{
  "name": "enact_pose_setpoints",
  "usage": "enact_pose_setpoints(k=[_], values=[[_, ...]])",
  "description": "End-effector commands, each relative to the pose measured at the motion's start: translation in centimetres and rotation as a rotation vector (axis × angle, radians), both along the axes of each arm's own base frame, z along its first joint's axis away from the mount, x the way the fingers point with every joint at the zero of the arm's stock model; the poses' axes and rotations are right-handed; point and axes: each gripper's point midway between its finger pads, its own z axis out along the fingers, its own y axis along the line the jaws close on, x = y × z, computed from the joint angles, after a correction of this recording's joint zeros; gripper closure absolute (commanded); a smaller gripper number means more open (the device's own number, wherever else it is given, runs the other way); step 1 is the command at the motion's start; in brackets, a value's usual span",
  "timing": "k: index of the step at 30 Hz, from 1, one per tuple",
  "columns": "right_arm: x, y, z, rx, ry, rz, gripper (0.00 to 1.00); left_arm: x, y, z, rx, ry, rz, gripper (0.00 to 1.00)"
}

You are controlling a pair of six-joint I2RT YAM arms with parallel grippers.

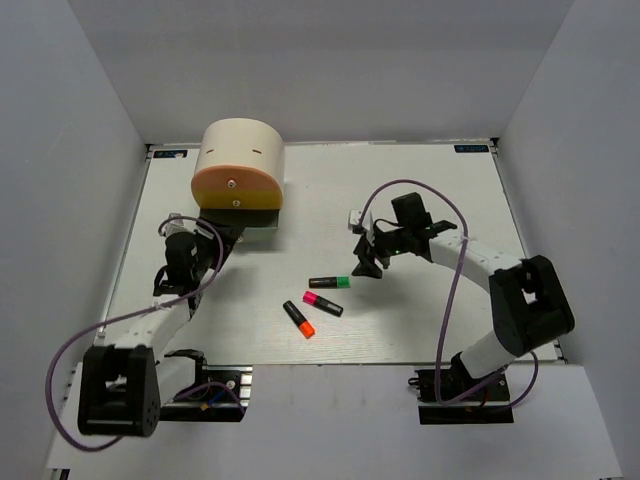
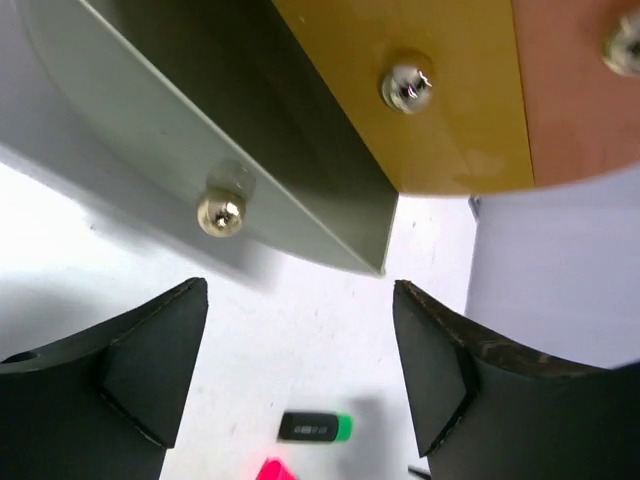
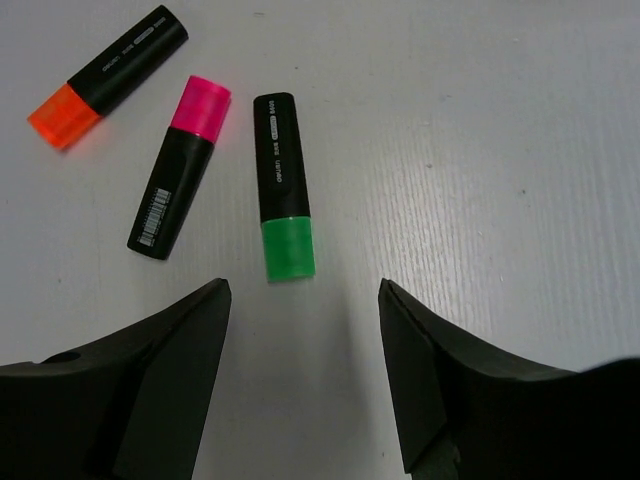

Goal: Sort the stationery into containers
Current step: Pick up the pen from the center of the board.

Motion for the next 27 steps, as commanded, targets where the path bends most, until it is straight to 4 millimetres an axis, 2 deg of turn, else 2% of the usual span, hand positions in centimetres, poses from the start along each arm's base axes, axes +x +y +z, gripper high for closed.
enact_pose_setpoints(k=[1,2,3,4,5,6,8,9,10,13,14,15,18,19,22,26,27], values=[[-0.6,1.3,0.0,-0.015,-0.001,0.113,0.33,-3.1,0.0,-0.9,0.116,0.104,-0.071,0.17],[-0.9,1.5,-1.3,-0.038,0.015,0.14,0.33,-3.6,0.0,-0.8,0.131,0.114,-0.079,0.24],[-1.1,1.8,-2.0,-0.054,0.024,0.156,0.33,-3.9,-0.3,-0.3,0.143,0.107,-0.112,0.3],[-1.2,1.8,-2.1,-0.061,0.025,0.163,0.32,-4.5,-0.3,-0.5,0.177,0.109,-0.142,0.37],[-1.2,1.7,-3.0,-0.083,0.037,0.165,0.32,-5.3,-0.5,-0.7,0.181,0.135,-0.161,0.46],[-1.6,2.2,-3.1,-0.086,0.028,0.188,0.32,-5.9,-0.8,-0.3,0.179,0.124,-0.188,0.62],[-1.7,2.2,-3.9,-0.109,0.033,0.192,0.32,-7.2,-1.1,-0.7,0.183,0.167,-0.221,0.75],[-1.8,2.6,-3.9,-0.11,0.027,0.202,0.32,-7.7,-1.2,-0.8,0.178,0.18,-0.23,0.86],[-1.6,2.7,-4.3,-0.126,0.024,0.196,0.32,-8.4,-1.4,-1.1,0.176,0.209,-0.254,0.9],[-1.7,3.1,-5.0,-0.148,0.022,0.203,0.32,-9.2,-1.5,-0.7,0.17,0.217,-0.265,0.9],[-1.9,3.3,-5.2,-0.154,0.022,0.209,0.32,-9.5,-1.5,-0.5,0.17,0.213,-0.264,0.86],[-1.8,3.5,-5.8,-0.178,0.024,0.191,0.32,-10.0,-1.5,-0.5,0.169,0.23,-0.266,0.75],[-0.6,3.7,-6.3,-0.216,-0.021,0.152,0.34,-11.0,-1.5,-0.9,0.166,0.265,-0.268,0.62],[-0.8,4.1,-6.6,-0.225,-0.025,0.153,0.34,-11.3,-1.6,-0.7,0.167,0.26,-0.277,0.53],[-0.3,4.5,-6.8,-0.25,-0.044,0.132,0.36,-11.8,-1.6,-0.9,0.166,0.275,-0.279,0.46],[-0.3,4.6,-6.9,-0.268,-0.06,0.133,0.52,-12.3,-2.0,-1.4,0.145,0.297,-0.293,0.44],[-0.3,4.6,-6.9,-0.27,-0.061,0.134,0.65,-12.3,-2.0,-1.7,0.145,0.298,-0.293,0.44]])
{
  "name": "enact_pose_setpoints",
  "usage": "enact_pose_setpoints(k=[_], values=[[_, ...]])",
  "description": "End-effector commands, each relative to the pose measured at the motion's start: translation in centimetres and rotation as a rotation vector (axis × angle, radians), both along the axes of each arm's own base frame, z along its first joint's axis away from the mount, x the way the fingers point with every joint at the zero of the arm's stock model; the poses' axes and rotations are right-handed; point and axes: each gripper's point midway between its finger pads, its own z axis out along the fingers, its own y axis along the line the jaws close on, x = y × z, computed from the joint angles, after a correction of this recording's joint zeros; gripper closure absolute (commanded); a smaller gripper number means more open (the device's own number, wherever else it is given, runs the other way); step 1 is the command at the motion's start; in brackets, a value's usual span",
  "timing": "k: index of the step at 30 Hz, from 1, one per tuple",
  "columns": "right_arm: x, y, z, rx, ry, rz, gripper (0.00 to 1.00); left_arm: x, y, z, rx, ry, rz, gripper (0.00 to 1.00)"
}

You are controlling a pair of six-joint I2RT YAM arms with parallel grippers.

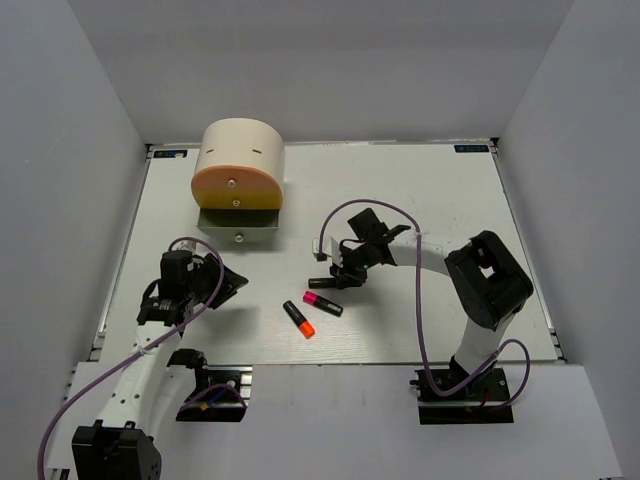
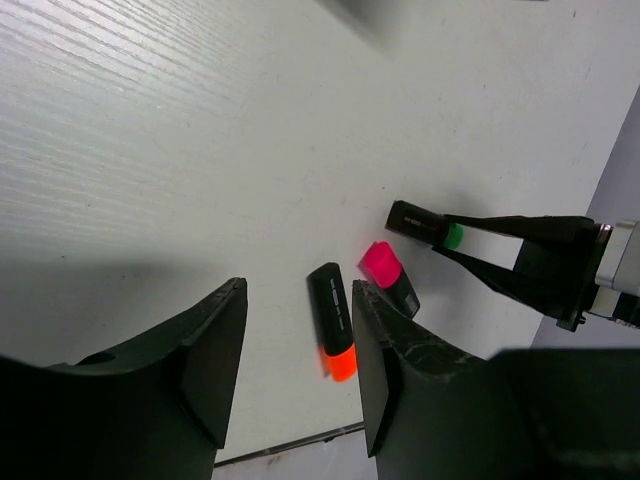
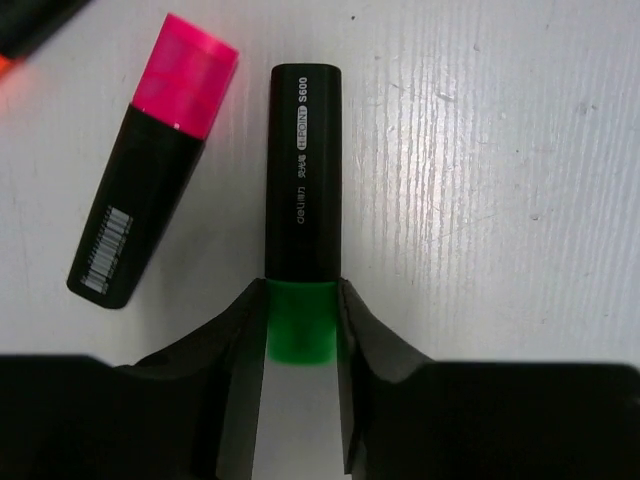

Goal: Sort the stationery into containers
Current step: Pick up the pen from the center of the board, then place the pen in the drawer.

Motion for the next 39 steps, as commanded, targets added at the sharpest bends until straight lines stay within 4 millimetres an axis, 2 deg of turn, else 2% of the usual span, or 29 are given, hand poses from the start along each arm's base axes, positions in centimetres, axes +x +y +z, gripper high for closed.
enact_pose_setpoints(k=[1,4,8,9,10,14,16,17,18,20,21,22,24,25,26,28,29,33,37,39], values=[[1.2,0.8,1.1,0.007,-0.052,-0.009,0.72,-0.4,-0.5,0.2,-0.019,-0.003,-0.03,0.44],[1.1,0.7,2.1,0.015,-0.064,0.001,0.9,-0.7,-0.7,-0.6,-0.024,0.018,-0.036,0.42],[1.5,1.8,5.9,0.089,-0.125,0.028,0.98,-1.0,-0.8,-0.9,-0.031,0.018,-0.043,0.42],[2.0,2.4,7.6,0.124,-0.151,0.031,0.98,-1.2,-1.0,-1.1,-0.031,0.018,-0.052,0.42],[2.3,2.7,8.5,0.138,-0.161,0.03,0.98,-1.4,-1.0,-1.4,-0.037,0.023,-0.046,0.42],[4.3,6.0,14.5,0.25,-0.238,0.03,0.98,-1.7,-1.2,-1.8,-0.058,0.041,-0.04,0.41],[5.1,7.9,16.0,0.283,-0.253,0.029,0.98,-1.7,-1.4,-1.8,-0.071,0.034,-0.041,0.41],[6.0,8.6,17.6,0.308,-0.282,0.024,0.97,-1.9,-1.4,-2.1,-0.07,0.043,-0.04,0.41],[6.3,10.1,17.6,0.312,-0.288,0.037,0.96,-1.8,-1.4,-1.9,-0.071,0.031,-0.041,0.41],[7.2,11.7,18.3,0.325,-0.315,0.038,0.96,-1.8,-1.4,-1.7,-0.078,0.024,-0.035,0.4],[7.9,12.4,19.4,0.34,-0.347,0.028,0.96,-1.8,-1.4,-1.7,-0.078,0.024,-0.035,0.4],[8.3,13.4,19.1,0.337,-0.357,0.02,0.96,-1.7,-1.4,-1.5,-0.078,0.014,-0.035,0.4],[9.9,15.0,20.7,0.367,-0.426,-0.011,0.96,-1.7,-1.4,-1.5,-0.078,0.014,-0.035,0.4],[9.6,15.9,20.1,0.362,-0.424,-0.001,0.96,-1.7,-1.4,-1.5,-0.078,0.014,-0.035,0.4],[10.2,16.7,20.8,0.378,-0.448,-0.003,0.96,-1.7,-1.4,-1.5,-0.078,0.014,-0.035,0.4],[10.4,17.8,20.2,0.366,-0.458,-0.005,0.96,-1.7,-1.4,-1.5,-0.078,0.014,-0.035,0.4],[10.9,18.3,20.5,0.372,-0.468,-0.008,0.96,-1.7,-1.4,-1.5,-0.084,0.018,-0.029,0.4],[11.5,19.5,19.5,0.368,-0.495,-0.02,0.95,-1.7,-1.4,-1.5,-0.084,0.018,-0.029,0.39],[12.2,20.1,17.3,0.324,-0.521,-0.04,0.95,-1.7,-1.4,-1.5,-0.084,0.018,-0.029,0.39],[12.3,20.3,17.2,0.325,-0.537,-0.042,0.94,-1.7,-1.4,-1.5,-0.084,0.018,-0.029,0.38]])
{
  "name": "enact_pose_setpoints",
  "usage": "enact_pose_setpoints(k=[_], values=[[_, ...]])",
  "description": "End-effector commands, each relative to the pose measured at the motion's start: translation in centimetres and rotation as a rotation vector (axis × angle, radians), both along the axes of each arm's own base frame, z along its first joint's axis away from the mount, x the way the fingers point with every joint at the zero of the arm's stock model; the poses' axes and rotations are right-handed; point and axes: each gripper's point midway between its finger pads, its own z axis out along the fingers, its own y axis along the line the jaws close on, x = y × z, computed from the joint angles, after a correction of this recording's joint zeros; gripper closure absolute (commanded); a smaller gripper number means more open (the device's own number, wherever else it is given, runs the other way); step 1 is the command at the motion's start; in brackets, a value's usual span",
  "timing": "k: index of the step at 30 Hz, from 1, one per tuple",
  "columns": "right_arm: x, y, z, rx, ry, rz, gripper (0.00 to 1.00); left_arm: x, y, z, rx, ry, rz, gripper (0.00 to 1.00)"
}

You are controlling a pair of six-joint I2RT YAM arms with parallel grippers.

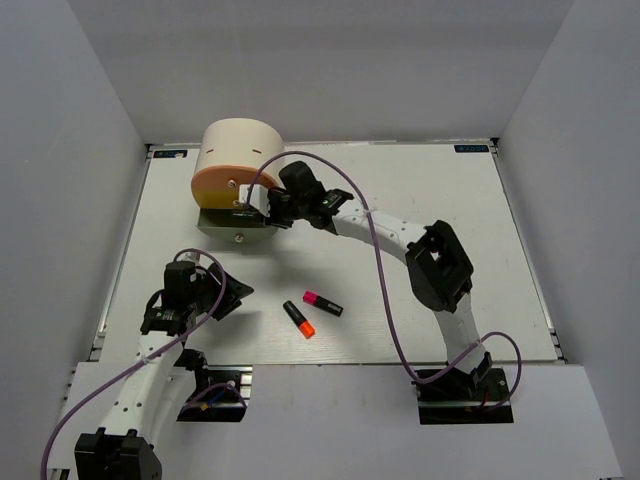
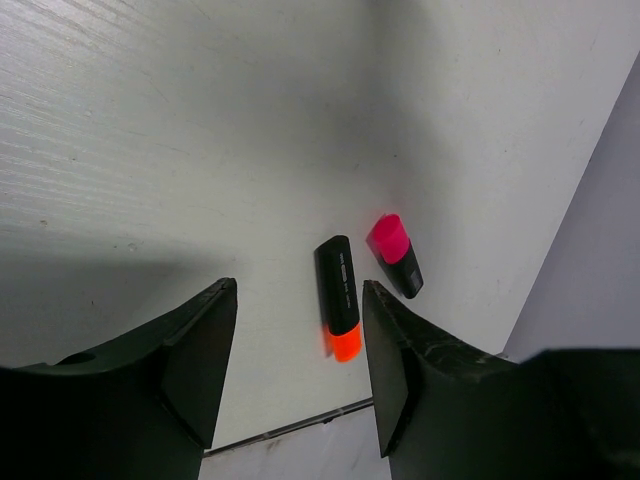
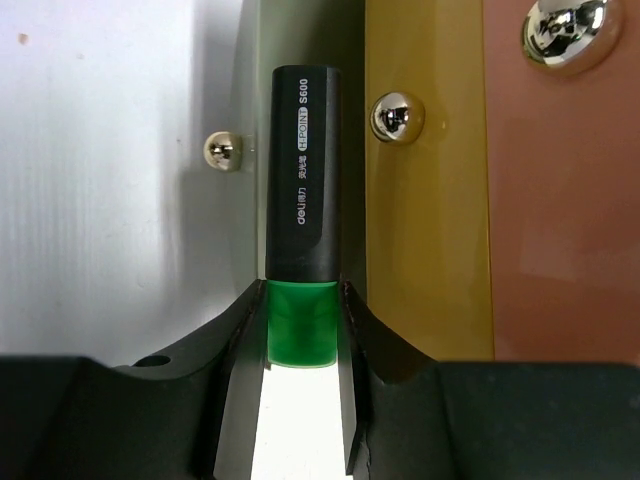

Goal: Sort the stationery into containers
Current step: Place the pen in the drawer, then pick up the pen from the center of the board.

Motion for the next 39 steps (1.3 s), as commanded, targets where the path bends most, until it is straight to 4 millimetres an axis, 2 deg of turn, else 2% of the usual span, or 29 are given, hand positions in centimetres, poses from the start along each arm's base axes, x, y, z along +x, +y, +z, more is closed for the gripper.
enact_pose_setpoints(k=[1,5,10,12,17,21,25,28,30,32,33,35,36,37,38,39], values=[[1.7,1.3,3.0,0.067,-0.108,-0.034,0.9,0.2,-0.3,0.5,-0.011,-0.025,-0.014,0.36],[2.0,1.4,2.0,0.043,-0.127,-0.044,0.77,0.2,-0.3,0.5,-0.011,-0.025,-0.014,0.35],[2.0,1.2,1.5,0.03,-0.128,-0.05,0.68,0.2,-0.3,0.7,-0.012,-0.034,-0.014,0.35],[1.9,1.2,1.9,0.035,-0.133,-0.05,0.64,0.2,-0.3,0.7,-0.012,-0.034,-0.014,0.34],[1.7,0.6,1.4,0.023,-0.123,-0.052,0.6,0.2,-0.6,0.9,-0.025,-0.042,-0.028,0.34],[1.1,0.3,2.1,0.033,-0.129,-0.045,0.59,0.3,-0.8,1.2,-0.033,-0.052,-0.035,0.34],[0.9,-0.1,1.7,0.024,-0.122,-0.043,0.58,0.4,-0.8,1.3,-0.033,-0.062,-0.036,0.34],[0.6,-0.2,2.2,0.03,-0.123,-0.036,0.56,0.4,-0.9,1.4,-0.04,-0.061,-0.044,0.33],[0.4,-0.5,3.7,0.055,-0.12,-0.042,0.56,0.3,-1.4,1.7,-0.048,-0.078,-0.074,0.33],[-0.3,-0.8,6.4,0.105,-0.117,-0.035,0.62,0.6,-1.5,1.9,-0.055,-0.092,-0.082,0.33],[-0.7,-1.0,6.8,0.117,-0.103,-0.038,0.65,0.3,-1.9,2.0,-0.056,-0.096,-0.11,0.33],[-1.7,-2.3,8.2,0.143,-0.081,-0.052,0.8,0.4,-2.3,2.1,-0.056,-0.11,-0.134,0.33],[-2.0,-2.6,8.5,0.15,-0.08,-0.053,0.87,0.6,-2.6,2.4,-0.057,-0.121,-0.159,0.33],[-2.2,-3.0,8.8,0.161,-0.068,-0.061,0.99,0.4,-2.8,2.1,-0.058,-0.109,-0.168,0.33],[-2.8,-4.3,8.3,0.155,-0.041,-0.086,1.0,0.7,-3.1,2.3,-0.058,-0.105,-0.177,0.33],[-2.7,-4.8,8.3,0.16,-0.031,-0.106,1.0,0.9,-3.2,2.2,-0.051,-0.108,-0.18,0.33]])
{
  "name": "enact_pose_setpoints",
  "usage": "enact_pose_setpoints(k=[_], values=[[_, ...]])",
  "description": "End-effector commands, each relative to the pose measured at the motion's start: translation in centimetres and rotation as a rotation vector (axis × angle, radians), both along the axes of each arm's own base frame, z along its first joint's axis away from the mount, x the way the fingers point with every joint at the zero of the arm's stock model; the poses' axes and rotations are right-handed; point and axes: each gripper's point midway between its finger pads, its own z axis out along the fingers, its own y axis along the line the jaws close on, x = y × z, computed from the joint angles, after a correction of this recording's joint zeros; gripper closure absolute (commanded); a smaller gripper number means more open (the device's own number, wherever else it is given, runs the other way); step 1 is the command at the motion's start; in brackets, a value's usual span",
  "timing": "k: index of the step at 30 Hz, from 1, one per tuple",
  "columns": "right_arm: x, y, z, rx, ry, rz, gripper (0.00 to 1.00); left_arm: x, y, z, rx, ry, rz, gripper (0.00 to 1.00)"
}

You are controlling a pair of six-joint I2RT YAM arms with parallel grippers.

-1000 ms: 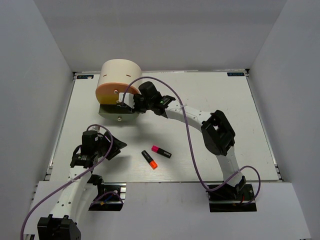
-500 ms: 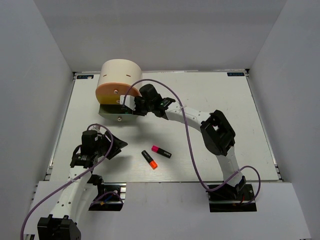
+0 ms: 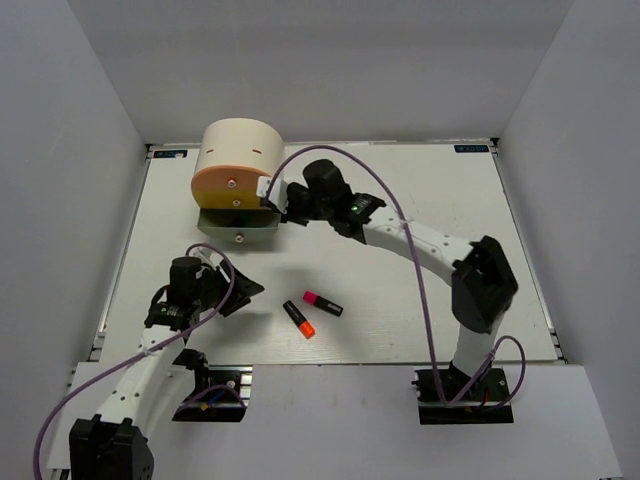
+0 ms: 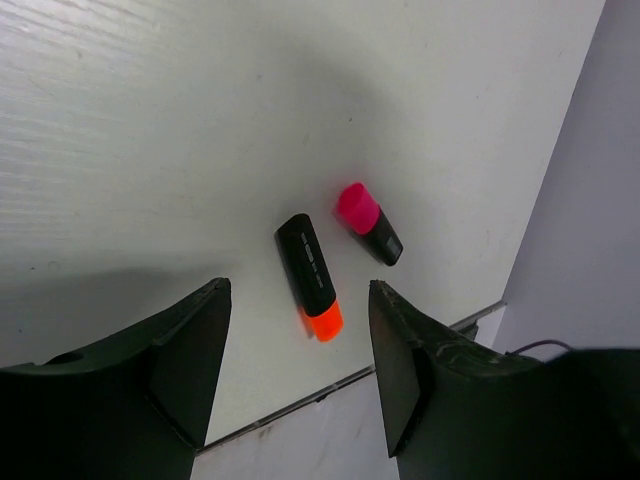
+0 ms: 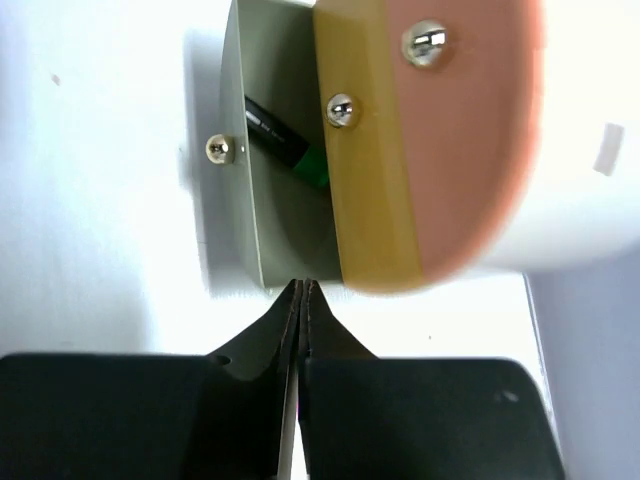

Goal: Sort the stationery into containers
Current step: Pick up the pen from the center of the board.

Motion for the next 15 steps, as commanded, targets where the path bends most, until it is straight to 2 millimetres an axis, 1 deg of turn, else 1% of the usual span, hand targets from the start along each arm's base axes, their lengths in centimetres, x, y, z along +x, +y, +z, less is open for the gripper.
enact_pose_setpoints(k=[1,2,3,4,5,6,7,8,9,10,11,12,13,14,15], values=[[-0.7,-2.0,2.7,0.087,0.048,-0.064,1.0,0.5,-1.4,1.2,-0.005,-0.048,-0.077,0.33],[-1.2,-2.9,1.4,0.077,0.1,-0.098,1.0,0.9,-1.4,1.2,0.01,-0.054,-0.073,0.33],[-0.9,-3.8,1.2,0.07,0.113,-0.137,1.0,0.8,-1.6,0.5,0.021,-0.027,-0.08,0.33],[-0.7,-4.4,0.9,0.072,0.142,-0.168,1.0,0.6,-2.2,0.6,0.03,-0.024,-0.106,0.33],[-1.3,-5.4,-0.7,0.051,0.18,-0.192,1.0,0.7,-2.4,0.5,0.045,-0.023,-0.109,0.33],[-1.5,-6.0,-0.5,0.058,0.189,-0.2,1.0,0.5,-2.5,0.1,0.057,-0.012,-0.118,0.33],[-1.1,-6.9,-0.9,0.059,0.21,-0.221,1.0,0.2,-3.3,-0.1,0.069,0.0,-0.149,0.33],[-1.9,-7.9,-2.4,0.037,0.247,-0.232,1.0,0.1,-3.4,-0.5,0.09,0.007,-0.152,0.33],[-2.0,-8.6,-2.1,0.045,0.26,-0.234,0.76,-0.1,-3.6,-0.9,0.097,0.026,-0.155,0.31],[-2.1,-9.2,-1.8,0.057,0.272,-0.243,0.67,-0.1,-4.0,-0.9,0.109,0.025,-0.167,0.3],[-2.7,-9.8,-3.2,0.038,0.306,-0.248,0.59,-0.3,-4.6,-1.3,0.133,0.047,-0.18,0.29],[-2.5,-10.6,-2.8,0.045,0.306,-0.263,0.56,-0.4,-5.0,-1.6,0.143,0.064,-0.182,0.29],[-2.6,-10.9,-2.8,0.049,0.317,-0.269,0.56,-0.3,-5.5,-1.4,0.156,0.073,-0.187,0.29],[-2.3,-11.9,-3.5,0.045,0.333,-0.296,0.56,-0.4,-5.9,-1.9,0.202,0.086,-0.187,0.29],[-2.3,-12.3,-3.4,0.047,0.337,-0.3,0.56,-0.7,-6.1,-3.0,0.232,0.145,-0.181,0.29]])
